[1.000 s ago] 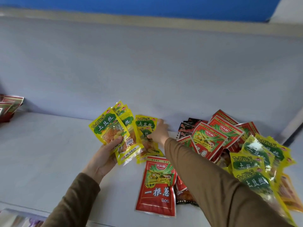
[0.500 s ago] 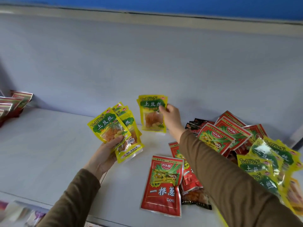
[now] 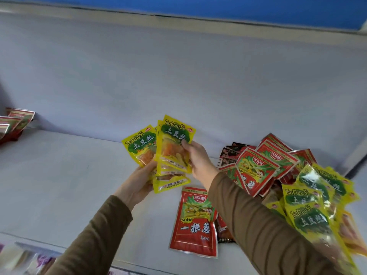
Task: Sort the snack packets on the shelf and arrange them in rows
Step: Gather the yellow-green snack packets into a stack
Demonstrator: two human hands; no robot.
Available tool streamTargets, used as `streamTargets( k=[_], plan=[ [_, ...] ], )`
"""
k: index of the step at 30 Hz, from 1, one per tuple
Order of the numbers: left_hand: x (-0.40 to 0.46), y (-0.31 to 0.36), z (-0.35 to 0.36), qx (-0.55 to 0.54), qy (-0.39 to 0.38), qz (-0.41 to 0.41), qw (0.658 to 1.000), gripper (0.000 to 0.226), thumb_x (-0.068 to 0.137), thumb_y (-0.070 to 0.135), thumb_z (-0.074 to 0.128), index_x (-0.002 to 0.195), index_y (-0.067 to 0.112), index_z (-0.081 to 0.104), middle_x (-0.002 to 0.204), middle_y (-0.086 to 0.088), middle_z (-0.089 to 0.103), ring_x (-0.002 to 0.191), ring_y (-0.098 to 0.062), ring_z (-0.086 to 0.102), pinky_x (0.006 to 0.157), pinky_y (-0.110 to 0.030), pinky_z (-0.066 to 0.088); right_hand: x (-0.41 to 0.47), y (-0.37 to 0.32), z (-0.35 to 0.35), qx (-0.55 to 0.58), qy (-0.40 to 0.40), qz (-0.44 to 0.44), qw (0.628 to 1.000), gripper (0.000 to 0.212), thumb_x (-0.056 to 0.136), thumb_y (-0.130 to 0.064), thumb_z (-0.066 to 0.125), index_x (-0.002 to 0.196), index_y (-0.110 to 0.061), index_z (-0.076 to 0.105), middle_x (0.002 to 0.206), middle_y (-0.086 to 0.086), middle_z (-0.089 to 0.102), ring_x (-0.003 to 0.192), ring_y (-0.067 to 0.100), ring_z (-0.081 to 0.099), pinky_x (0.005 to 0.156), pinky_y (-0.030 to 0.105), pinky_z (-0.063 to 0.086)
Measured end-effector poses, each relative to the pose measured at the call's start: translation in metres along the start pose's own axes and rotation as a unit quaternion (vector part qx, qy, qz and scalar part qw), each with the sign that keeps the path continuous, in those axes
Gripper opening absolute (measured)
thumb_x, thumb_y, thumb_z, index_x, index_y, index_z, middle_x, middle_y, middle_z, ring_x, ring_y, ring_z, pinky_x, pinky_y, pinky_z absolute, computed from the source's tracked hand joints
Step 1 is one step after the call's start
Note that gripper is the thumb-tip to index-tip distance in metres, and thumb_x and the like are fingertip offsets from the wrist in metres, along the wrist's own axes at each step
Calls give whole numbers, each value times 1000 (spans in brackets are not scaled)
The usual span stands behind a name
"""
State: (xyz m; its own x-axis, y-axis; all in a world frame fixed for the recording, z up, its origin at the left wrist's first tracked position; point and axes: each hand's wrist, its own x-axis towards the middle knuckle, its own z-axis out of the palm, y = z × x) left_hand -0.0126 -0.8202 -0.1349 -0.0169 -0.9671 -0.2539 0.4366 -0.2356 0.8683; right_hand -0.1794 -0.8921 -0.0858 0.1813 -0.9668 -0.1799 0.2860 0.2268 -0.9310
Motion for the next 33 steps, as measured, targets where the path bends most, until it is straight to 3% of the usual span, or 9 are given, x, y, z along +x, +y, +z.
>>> streamTargets(
  k=[3,7,10,13,16,19,24,28,33],
  plan=[
    [-7,4,-1,-18,-34,-9,999,69,96,75,34,128,26,72,130,-14,70,118,-35,68,92,-50,59,-3,12,0,-21,12,-11,1000,18,102,-9,55,112,-4,69,93,13,75,74,21,72,68,31,58],
    [-16,9,-3,-11,-84,-38,996,91,81,93,34,134,26,68,134,-14,68,122,-35,66,82,-47,61,-9,25,8,-169,63,-81,980,19,100,-16,57,100,-2,69,94,19,73,83,35,69,71,44,54],
    [-25,14,-1,-10,-111,-46,993,80,86,83,46,130,21,70,133,-16,68,121,-36,66,82,-49,61,-11,30,18,-303,101,-141,937,20,98,-26,58,85,-12,65,74,9,65,68,24,59,61,35,41],
    [-31,18,-2,9,-112,-49,992,56,92,59,63,127,17,72,130,-19,69,116,-38,69,81,-48,62,-14,34,28,-342,126,-153,918,18,95,-34,60,84,-21,63,73,-5,64,69,18,60,57,31,39],
    [-36,22,-5,24,-100,-59,993,39,86,32,75,119,11,76,124,-21,71,105,-36,74,77,-45,63,-16,40,31,-274,127,-140,943,16,92,-34,65,88,-19,66,76,-6,63,72,18,60,61,31,43],
    [-37,22,-10,27,-85,-65,994,23,83,22,74,101,11,82,119,-23,73,98,-36,76,74,-43,64,-17,42,29,-160,122,-83,976,27,87,-27,75,110,-14,69,104,5,69,99,25,67,86,41,54],
    [-37,23,-23,14,-58,-65,996,20,80,20,74,96,11,83,113,-20,75,92,-34,77,71,-41,64,-17,38,22,-121,48,56,990,69,83,-37,80,141,-16,51,138,5,57,128,26,54,108,47,43],
    [-34,30,-27,20,-36,-53,998,21,79,19,76,96,9,83,113,-19,76,90,-31,78,68,-40,64,-18,34,19,-150,-21,105,983,51,83,-54,75,119,-19,67,100,-1,79,93,17,75,86,38,59],
    [-32,39,-38,43,-22,-55,997,36,76,17,79,111,8,75,111,-15,77,86,-27,78,66,-38,64,-17,47,32,-99,-92,119,984,66,79,-70,69,126,-23,67,117,6,74,109,29,71,100,53,53]
  ],
)
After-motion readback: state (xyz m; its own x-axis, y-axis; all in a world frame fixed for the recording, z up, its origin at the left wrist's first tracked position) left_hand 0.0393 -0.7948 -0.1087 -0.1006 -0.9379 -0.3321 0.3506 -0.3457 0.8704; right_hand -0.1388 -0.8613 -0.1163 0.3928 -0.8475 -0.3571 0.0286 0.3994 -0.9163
